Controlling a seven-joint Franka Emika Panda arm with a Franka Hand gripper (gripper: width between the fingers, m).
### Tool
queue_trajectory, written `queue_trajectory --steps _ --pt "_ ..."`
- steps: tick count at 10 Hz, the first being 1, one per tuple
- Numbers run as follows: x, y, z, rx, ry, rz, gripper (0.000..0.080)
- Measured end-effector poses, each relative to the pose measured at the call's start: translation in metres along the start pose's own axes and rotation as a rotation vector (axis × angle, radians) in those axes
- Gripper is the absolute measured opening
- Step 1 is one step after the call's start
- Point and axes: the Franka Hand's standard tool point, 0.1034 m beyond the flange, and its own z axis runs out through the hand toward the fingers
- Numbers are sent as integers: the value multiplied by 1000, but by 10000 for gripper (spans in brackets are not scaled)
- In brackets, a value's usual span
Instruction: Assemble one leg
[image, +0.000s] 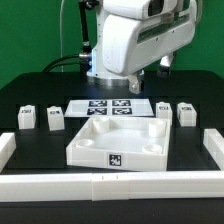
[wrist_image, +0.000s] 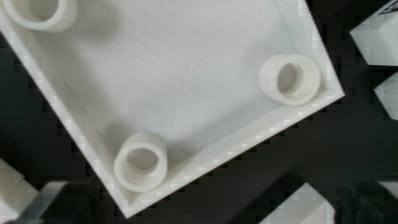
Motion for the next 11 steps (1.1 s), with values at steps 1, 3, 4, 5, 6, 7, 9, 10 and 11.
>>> queue_trajectory --steps 1,3,4,5,6,7,9,10,11 --pt "-2 -1 -1 27 -30 0 650" --pt "-2 -1 -1 27 -29 0 650" --pt "-2 -1 -1 27 -29 0 650" --pt "-2 -1 -1 27 -29 0 650" --pt "-2 -1 -1 27 -29 0 650" --pt "-2 -1 0 27 -29 0 650" --pt "-8 -3 9 -18 23 -75 650" --pt "-19 -9 17 -43 47 -127 650" --pt "-26 -13 28 -69 70 -203 650"
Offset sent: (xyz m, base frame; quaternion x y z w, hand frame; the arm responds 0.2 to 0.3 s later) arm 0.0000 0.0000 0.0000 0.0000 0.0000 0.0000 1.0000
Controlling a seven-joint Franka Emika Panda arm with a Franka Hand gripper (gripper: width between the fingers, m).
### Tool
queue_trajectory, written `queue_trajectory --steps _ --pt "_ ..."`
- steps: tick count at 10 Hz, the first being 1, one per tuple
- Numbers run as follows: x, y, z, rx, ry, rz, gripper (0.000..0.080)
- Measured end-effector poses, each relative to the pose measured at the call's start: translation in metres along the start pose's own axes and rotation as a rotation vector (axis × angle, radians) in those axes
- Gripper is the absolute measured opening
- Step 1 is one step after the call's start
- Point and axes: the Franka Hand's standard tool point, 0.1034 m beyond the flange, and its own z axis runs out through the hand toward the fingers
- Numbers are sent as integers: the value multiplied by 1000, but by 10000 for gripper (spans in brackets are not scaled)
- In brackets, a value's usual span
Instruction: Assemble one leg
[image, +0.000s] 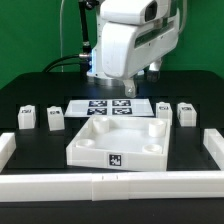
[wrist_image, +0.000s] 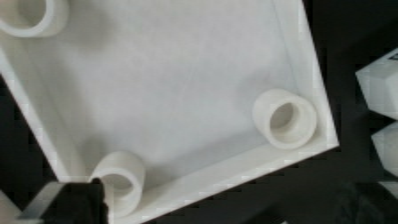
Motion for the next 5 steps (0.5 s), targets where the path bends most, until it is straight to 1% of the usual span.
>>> queue_trajectory --steps 1,2,3,5 --pt "-9 -5 15 -37 30 -89 650" --pt "-12 -10 25 -72 54 -99 650" --pt "-14 -17 34 -63 52 -101 650" --pt "-13 -15 32 -62 51 -99 650"
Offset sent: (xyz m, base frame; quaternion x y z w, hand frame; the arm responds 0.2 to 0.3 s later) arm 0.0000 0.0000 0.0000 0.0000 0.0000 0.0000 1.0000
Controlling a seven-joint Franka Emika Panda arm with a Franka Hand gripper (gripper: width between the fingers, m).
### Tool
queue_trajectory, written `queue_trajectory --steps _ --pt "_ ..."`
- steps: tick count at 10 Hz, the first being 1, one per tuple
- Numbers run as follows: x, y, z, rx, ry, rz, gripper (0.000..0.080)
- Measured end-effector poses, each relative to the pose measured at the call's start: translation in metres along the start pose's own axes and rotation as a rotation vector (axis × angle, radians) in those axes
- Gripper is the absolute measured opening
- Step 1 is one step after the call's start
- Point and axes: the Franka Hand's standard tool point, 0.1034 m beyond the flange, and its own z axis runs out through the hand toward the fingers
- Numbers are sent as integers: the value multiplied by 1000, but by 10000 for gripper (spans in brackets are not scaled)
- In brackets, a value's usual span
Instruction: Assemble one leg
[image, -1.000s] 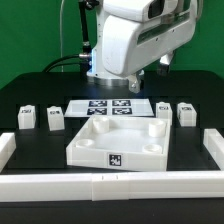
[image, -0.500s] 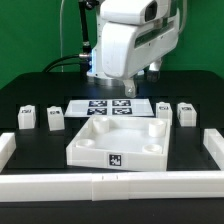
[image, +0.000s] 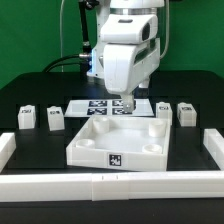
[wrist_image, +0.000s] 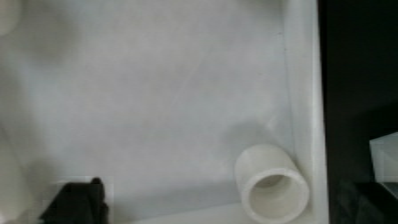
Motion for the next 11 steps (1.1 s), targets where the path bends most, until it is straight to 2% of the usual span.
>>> queue_trajectory --steps 2,3,4,6,7,8,9,11 --pt "-1 -1 1 3 -1 0 650" --pt "-4 -6 8 -1 4 -57 650" --pt "-10 -15 22 -12 16 -112 650" --pt "-14 -29 43 -53 45 -159 650" --pt "-19 -36 54 -38 44 -155 650" --pt "-22 -37 62 -25 42 -148 650" --pt "-22 -36 64 -22 42 -132 650" --pt "-20 -33 58 -24 41 -101 650"
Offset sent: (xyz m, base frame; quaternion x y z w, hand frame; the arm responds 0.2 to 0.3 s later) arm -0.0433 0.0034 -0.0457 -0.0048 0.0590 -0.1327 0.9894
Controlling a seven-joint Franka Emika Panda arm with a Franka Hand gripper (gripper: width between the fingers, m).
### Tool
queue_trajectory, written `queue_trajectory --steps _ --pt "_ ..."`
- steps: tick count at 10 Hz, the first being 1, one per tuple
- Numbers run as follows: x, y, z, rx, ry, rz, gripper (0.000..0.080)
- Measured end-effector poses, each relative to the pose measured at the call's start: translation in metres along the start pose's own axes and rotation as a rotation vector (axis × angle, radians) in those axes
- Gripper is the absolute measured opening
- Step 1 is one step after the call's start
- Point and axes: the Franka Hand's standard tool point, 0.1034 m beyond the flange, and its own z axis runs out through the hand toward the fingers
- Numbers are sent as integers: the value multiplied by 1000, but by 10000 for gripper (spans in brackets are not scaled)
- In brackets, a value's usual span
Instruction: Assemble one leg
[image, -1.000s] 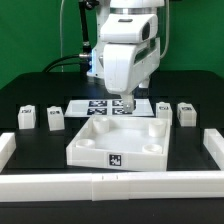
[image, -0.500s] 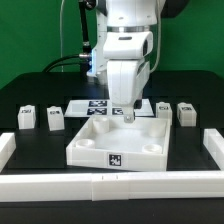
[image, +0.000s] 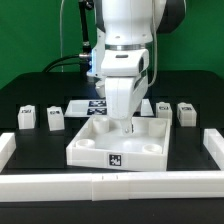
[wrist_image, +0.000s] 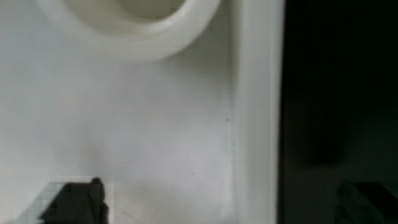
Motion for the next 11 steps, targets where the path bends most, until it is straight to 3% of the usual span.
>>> queue_trajectory --steps 1,3,4,5,6,7,11 --pt "0 2 -5 3 -4 25 650" --pt "-1 1 -3 4 -4 25 375" --pt "-1 1 -3 5 -4 25 375" --pt "-1 1 -3 5 -4 25 181" --pt "-1 1 -3 5 -4 25 181" --pt "-1 1 -3 5 -4 26 55" --pt "-1 1 -3 5 -4 27 55"
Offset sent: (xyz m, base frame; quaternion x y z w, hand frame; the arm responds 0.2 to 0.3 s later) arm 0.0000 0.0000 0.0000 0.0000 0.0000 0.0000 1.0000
